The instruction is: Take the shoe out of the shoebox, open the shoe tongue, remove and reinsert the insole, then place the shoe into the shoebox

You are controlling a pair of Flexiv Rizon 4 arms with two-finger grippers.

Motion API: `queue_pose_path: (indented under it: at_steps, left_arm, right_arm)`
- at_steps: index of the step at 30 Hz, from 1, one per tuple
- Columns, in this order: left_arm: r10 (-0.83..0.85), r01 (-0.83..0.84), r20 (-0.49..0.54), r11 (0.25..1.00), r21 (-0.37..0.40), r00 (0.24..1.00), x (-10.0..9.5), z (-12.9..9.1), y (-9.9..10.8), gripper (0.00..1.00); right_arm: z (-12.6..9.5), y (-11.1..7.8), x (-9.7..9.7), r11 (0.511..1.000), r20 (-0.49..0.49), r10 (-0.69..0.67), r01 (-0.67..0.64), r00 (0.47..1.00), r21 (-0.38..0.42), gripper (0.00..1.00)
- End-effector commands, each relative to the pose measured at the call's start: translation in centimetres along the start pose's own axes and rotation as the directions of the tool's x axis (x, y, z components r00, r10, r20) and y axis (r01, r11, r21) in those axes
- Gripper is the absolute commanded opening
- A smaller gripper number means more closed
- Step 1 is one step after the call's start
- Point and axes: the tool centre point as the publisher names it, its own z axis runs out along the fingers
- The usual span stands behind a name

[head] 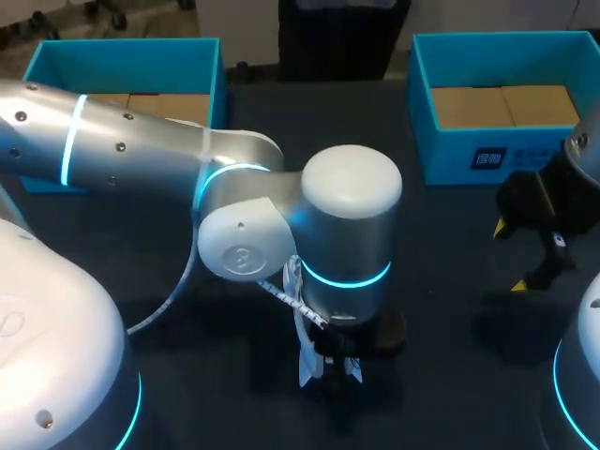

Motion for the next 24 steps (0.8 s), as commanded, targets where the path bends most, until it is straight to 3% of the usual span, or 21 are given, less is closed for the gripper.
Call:
queue_pose_path:
  at_steps: [1, 13, 20, 24]
  left_arm:
    - [-0.01, 0.01, 0.01, 1.0, -0.012, 1.0, 0.3, 0.3, -0.5, 0.0]
    - [-0.014, 0.014, 0.018, 1.0, 0.007, 1.0, 0.3, -1.2, 0.4, 0.0]
    - [0.019, -0.019, 0.015, 0.999, 0.048, 1.0, -0.5, -4.4, 1.6, 0.0]
    - [0.003, -0.004, 0.018, 0.998, 0.061, 1.0, -2.2, -8.3, 3.0, 0.0]
  right_arm:
    - [0.1, 0.0, 0.1, 1.0, 0.001, -0.001, 0.001, 1.0, 0.001, 1.0]
    - [0.1, 0.0, 0.1, 1.0, 0.001, -0.001, 0.001, 1.0, 0.001, 1.0]
    - [0.1, 0.0, 0.1, 1.0, 0.001, -0.001, 0.001, 1.0, 0.001, 1.0]
    - [0.1, 0.0, 0.1, 1.0, 0.001, -0.001, 0.001, 1.0, 0.001, 1.0]
